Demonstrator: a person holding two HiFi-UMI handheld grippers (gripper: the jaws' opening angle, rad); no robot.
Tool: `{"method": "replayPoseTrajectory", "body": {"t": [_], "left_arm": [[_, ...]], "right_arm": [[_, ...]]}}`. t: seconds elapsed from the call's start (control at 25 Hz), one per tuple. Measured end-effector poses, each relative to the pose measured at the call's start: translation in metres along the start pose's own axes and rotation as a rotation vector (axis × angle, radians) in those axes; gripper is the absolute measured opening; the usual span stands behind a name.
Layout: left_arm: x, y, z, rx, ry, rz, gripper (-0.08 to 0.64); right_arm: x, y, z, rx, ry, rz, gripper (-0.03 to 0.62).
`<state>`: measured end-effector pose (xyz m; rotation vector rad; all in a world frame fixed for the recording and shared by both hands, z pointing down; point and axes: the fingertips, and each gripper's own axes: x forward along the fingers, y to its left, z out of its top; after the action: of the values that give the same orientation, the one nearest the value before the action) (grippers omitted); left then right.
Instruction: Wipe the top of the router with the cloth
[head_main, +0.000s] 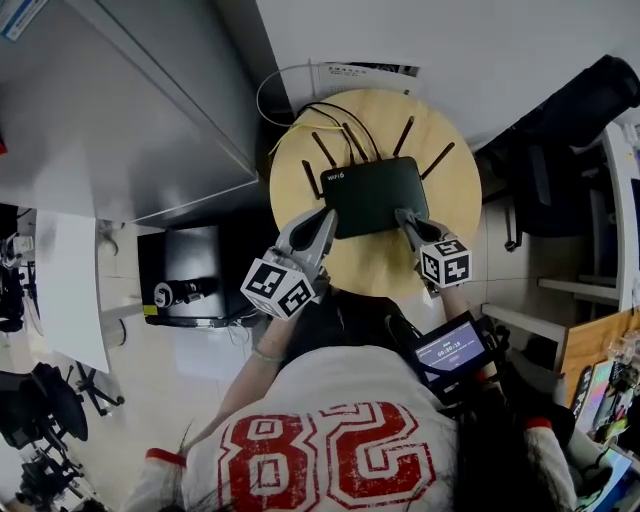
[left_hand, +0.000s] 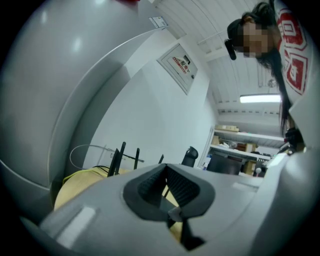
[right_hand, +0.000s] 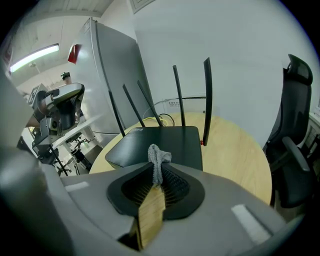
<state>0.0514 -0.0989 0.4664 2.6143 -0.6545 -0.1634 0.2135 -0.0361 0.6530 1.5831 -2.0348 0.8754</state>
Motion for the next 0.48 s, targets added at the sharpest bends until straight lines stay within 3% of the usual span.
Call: {"method": "replayPoseTrajectory", "body": {"t": [0.24, 0.48], "left_arm": [[0.0, 0.001, -0.001, -0.007, -0.002, 0.008, -0.002], [-0.009, 0.015, 0.006, 0.004, -0.025, 0.065, -0.002]], "right_arm": [[0.001, -0.01, 0.013, -0.023, -0.006, -0.011, 0.041], [0.015, -0.031, 0.038, -0.049, -0.016, -0.031, 0.041]]}}
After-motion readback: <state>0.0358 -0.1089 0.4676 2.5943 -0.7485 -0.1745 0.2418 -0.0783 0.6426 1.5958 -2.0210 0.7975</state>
